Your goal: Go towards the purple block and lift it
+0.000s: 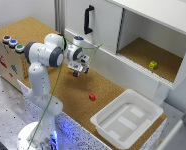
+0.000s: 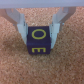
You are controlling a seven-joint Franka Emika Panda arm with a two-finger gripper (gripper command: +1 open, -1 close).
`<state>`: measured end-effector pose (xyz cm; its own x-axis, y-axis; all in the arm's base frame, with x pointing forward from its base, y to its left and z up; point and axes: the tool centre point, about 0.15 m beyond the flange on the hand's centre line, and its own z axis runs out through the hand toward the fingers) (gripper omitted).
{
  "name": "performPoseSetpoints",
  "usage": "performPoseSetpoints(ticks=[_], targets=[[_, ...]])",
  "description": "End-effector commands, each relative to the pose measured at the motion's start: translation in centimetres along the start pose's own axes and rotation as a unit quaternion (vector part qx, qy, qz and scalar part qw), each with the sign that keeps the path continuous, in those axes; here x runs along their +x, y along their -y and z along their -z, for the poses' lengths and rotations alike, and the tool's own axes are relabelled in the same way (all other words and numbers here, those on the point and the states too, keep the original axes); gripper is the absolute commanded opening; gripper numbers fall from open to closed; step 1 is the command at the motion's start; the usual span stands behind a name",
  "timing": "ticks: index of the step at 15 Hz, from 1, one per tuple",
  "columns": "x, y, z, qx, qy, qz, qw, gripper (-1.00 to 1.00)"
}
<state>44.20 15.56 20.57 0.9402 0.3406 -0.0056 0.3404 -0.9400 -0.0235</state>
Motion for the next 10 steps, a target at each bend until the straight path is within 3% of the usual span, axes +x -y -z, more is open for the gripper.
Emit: performPoseSetpoints(ticks=[1,8,10], targets=[[-1.4,0.4,3.1,0.001,-0.041,-0.031,0.999,-1.00],[-3.3,-3.6,6.8,0.001,-0.064,-0.076,0.995,-1.00],[-3.9,-4.7,7.8,-0.017,-0.068,-0.087,0.994,-1.00]])
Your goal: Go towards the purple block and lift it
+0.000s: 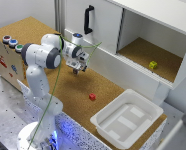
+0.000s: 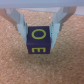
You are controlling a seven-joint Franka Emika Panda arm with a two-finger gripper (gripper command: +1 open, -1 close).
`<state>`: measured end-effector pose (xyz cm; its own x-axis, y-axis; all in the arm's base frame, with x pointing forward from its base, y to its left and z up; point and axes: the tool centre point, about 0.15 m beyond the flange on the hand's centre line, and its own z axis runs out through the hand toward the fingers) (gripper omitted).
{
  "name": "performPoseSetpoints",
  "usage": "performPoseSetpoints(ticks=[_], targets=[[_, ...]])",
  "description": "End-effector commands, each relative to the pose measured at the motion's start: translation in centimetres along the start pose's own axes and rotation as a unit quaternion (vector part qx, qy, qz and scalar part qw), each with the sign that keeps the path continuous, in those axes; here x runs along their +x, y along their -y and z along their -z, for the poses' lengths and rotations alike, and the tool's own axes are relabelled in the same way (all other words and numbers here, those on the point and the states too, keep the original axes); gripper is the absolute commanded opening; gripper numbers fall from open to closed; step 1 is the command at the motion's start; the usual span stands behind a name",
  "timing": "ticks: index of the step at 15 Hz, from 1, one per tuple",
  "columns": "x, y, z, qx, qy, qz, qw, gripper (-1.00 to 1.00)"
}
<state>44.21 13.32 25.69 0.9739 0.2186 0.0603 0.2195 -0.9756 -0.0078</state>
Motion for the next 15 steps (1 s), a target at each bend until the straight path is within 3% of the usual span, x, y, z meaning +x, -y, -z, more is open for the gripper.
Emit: performPoseSetpoints(ticks=[1,5,10,14,15], targets=[[-2.8,-4.1,3.0,-0.008,-0.025,-0.039,0.999,-1.00],[-4.3,-7.4,3.8,-0.021,-0.022,-0.033,0.999,-1.00],[-7.1,-11.9,4.3,-0.068,-0.026,0.014,0.997,-1.00],[-10.6,-14.6,3.8,-0.059,-0.019,-0.005,0.998,-1.00],[-12.0,-15.5,3.3,-0.045,-0.017,-0.029,0.998,-1.00]])
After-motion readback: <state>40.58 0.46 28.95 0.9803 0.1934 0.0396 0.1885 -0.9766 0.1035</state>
